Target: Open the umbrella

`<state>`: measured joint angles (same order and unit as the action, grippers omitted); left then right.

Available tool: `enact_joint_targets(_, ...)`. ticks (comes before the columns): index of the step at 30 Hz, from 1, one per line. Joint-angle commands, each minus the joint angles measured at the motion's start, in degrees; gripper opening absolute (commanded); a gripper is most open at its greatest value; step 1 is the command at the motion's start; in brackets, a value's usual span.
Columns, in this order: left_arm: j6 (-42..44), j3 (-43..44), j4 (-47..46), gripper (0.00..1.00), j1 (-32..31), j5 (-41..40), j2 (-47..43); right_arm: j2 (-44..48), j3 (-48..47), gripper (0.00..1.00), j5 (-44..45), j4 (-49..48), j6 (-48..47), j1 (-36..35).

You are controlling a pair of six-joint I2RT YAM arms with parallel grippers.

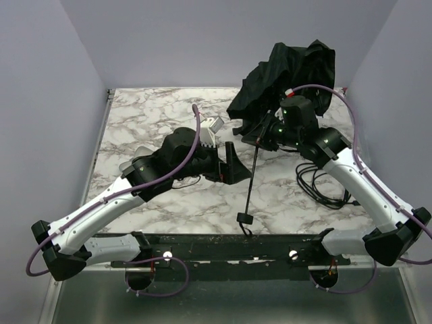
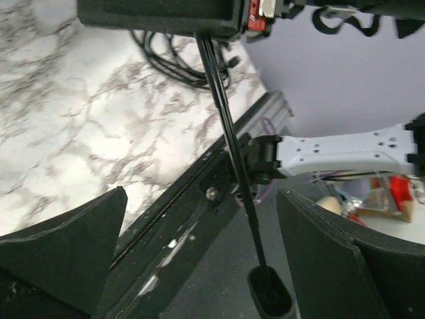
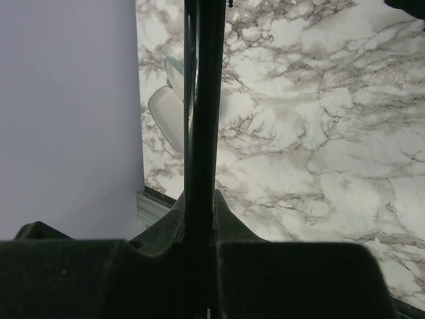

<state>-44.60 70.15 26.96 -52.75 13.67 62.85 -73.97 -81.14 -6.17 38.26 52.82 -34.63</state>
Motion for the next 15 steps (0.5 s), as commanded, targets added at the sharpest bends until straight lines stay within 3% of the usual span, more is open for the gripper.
enact_joint_targets(1, 3.74, 3.79, 11.24, 0.96, -2.97, -12.22, 1.57, 0.32, -0.34, 0.01, 4.19, -0.66, -1.31, -2.0)
enact_joint_targets(15, 0.11, 4.21, 13.54, 0.89, -12.85, -20.16, 4.26, -1.14, 0.11, 0.01, 7.66, -2.04, -0.33, -4.03)
